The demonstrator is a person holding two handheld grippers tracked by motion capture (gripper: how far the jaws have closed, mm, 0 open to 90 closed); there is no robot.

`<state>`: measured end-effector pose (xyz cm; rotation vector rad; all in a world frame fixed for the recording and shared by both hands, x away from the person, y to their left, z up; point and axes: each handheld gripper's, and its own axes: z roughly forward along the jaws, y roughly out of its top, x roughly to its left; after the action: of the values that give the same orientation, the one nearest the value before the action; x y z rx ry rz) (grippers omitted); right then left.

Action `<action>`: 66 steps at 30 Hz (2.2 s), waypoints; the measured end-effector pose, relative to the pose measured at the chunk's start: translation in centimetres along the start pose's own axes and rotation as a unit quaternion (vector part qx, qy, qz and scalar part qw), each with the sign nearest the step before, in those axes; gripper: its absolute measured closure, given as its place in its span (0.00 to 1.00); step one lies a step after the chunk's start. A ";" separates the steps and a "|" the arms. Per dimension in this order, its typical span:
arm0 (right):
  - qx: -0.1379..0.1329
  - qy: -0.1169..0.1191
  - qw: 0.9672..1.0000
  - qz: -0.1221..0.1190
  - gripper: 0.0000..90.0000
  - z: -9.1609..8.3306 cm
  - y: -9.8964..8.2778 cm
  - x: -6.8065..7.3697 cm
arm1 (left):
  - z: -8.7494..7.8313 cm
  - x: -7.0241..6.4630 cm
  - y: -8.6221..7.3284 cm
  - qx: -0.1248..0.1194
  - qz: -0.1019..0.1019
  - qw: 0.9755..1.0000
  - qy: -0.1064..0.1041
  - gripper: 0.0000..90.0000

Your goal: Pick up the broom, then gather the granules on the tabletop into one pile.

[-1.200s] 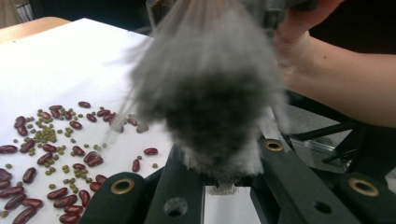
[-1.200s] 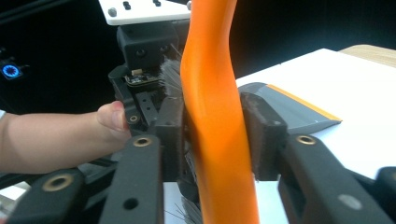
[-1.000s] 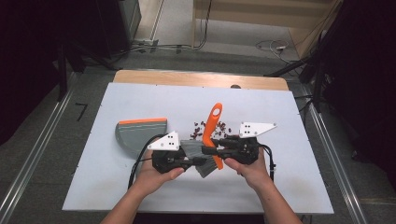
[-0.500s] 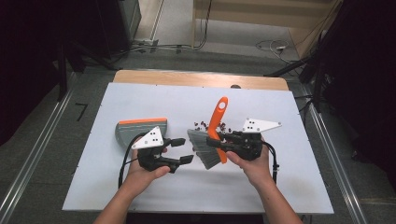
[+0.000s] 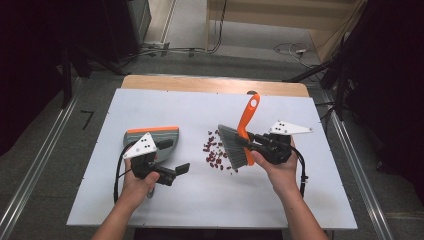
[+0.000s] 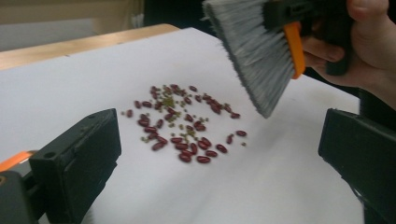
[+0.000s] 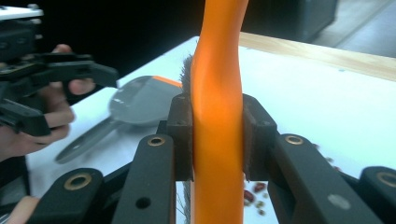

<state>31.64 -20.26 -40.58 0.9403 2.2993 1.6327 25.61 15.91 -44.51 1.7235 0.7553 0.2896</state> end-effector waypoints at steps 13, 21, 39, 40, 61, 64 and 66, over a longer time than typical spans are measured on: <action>0.009 -0.069 0.997 0.038 0.76 -1.3 0.0 -2.5 | -3.0 1.1 -0.4 -0.024 0.005 0.999 0.047 0.00; 0.027 -0.110 0.993 0.040 0.76 -2.2 0.4 -4.2 | -4.8 1.2 -1.6 -0.012 0.006 0.999 0.041 0.00; 0.175 -0.206 0.962 0.032 0.76 1.2 2.0 -9.7 | -6.4 1.7 -2.6 -0.023 0.014 0.998 0.051 0.00; 0.190 -0.205 0.960 0.030 0.76 1.8 2.0 -9.8 | -6.4 1.7 -2.6 -0.023 0.014 0.998 0.051 0.00; 0.302 -0.223 0.926 -0.040 0.77 11.9 3.3 -7.1 | -6.6 2.3 -2.8 -0.025 0.002 0.998 0.051 0.00; 0.309 -0.219 0.924 -0.048 0.77 12.2 3.1 -6.4 | -6.5 2.3 -2.9 -0.022 0.002 0.998 0.054 0.00; 0.311 -0.218 0.924 -0.051 0.77 12.2 3.0 -6.3 | -6.4 2.3 -3.0 -0.022 0.000 0.998 0.057 0.00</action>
<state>43.57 -13.61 -43.91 1.1268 2.4905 0.5471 22.84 22.62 -45.85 1.6759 0.8250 0.4042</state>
